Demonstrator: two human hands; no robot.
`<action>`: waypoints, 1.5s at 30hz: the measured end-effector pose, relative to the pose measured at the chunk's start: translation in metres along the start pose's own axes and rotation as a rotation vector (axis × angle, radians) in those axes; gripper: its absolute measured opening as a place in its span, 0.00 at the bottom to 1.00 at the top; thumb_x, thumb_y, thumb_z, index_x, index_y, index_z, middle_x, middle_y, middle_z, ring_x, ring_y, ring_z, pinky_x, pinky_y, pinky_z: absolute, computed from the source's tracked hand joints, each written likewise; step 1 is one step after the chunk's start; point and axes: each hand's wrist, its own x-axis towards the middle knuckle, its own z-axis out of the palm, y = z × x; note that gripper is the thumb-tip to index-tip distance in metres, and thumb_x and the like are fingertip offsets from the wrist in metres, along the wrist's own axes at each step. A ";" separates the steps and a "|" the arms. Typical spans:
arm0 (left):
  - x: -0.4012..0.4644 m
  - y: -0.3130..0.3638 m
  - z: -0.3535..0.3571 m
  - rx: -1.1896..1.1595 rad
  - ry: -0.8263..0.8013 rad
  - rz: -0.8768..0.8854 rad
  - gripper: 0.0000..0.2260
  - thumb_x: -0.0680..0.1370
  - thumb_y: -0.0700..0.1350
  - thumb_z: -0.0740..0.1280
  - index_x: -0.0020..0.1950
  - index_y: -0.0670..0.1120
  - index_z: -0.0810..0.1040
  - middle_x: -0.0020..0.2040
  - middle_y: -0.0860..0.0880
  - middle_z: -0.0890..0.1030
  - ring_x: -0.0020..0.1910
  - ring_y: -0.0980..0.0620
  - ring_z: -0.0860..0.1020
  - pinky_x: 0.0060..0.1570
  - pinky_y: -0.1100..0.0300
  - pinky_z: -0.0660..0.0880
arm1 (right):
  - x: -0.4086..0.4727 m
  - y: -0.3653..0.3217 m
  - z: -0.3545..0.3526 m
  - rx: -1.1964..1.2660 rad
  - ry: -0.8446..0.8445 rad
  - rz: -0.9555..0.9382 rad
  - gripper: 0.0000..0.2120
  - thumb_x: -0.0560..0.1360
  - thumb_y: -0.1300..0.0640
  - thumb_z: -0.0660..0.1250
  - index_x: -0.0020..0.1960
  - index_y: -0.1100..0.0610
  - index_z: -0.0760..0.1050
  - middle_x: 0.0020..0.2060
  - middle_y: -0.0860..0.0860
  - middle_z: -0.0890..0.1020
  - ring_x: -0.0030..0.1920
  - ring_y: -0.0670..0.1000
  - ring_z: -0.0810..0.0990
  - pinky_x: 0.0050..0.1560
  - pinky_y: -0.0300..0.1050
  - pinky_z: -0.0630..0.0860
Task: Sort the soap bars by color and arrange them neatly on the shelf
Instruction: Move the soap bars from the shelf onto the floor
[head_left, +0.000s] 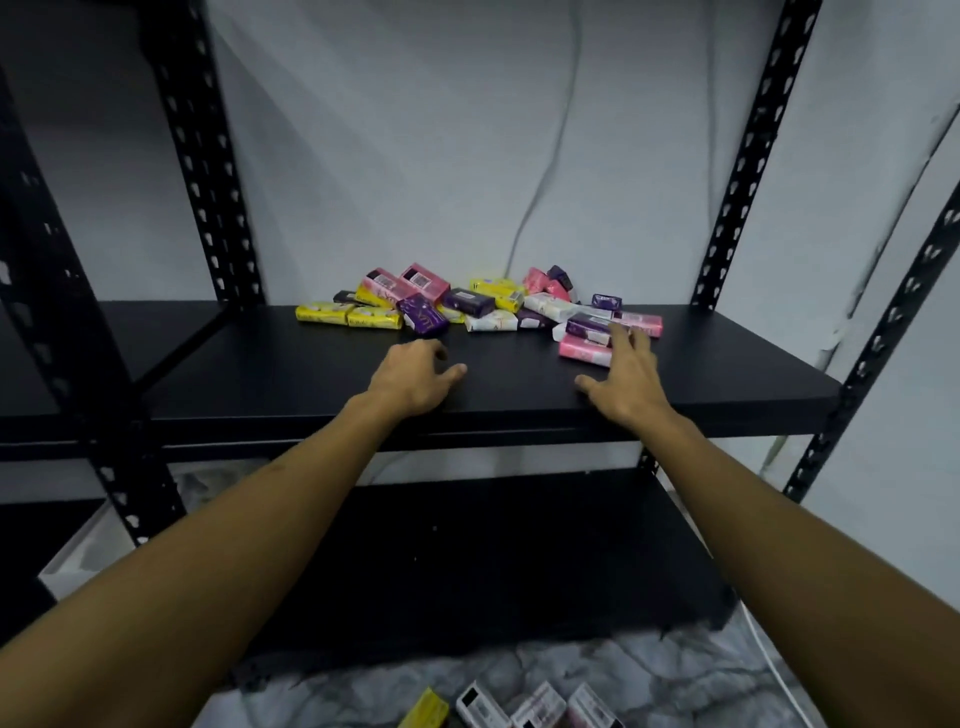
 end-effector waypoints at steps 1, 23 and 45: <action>0.010 -0.004 0.001 -0.029 0.030 -0.017 0.25 0.78 0.59 0.67 0.69 0.45 0.74 0.63 0.43 0.78 0.63 0.42 0.75 0.63 0.49 0.73 | 0.008 0.005 0.003 -0.002 0.011 0.022 0.42 0.75 0.54 0.74 0.80 0.54 0.52 0.80 0.54 0.49 0.78 0.62 0.52 0.74 0.60 0.60; 0.037 -0.020 0.009 0.174 0.140 -0.015 0.16 0.83 0.56 0.60 0.70 0.57 0.74 0.62 0.44 0.80 0.63 0.40 0.74 0.59 0.48 0.70 | 0.036 0.013 0.034 -0.010 0.010 -0.352 0.18 0.75 0.48 0.72 0.64 0.48 0.80 0.56 0.48 0.75 0.58 0.54 0.73 0.64 0.57 0.72; 0.062 -0.089 -0.040 -0.170 0.207 0.113 0.17 0.80 0.56 0.66 0.66 0.51 0.78 0.65 0.49 0.80 0.65 0.49 0.76 0.65 0.54 0.71 | 0.098 -0.085 0.086 0.303 -0.111 -0.234 0.15 0.76 0.51 0.71 0.61 0.54 0.78 0.56 0.49 0.80 0.58 0.49 0.77 0.57 0.42 0.69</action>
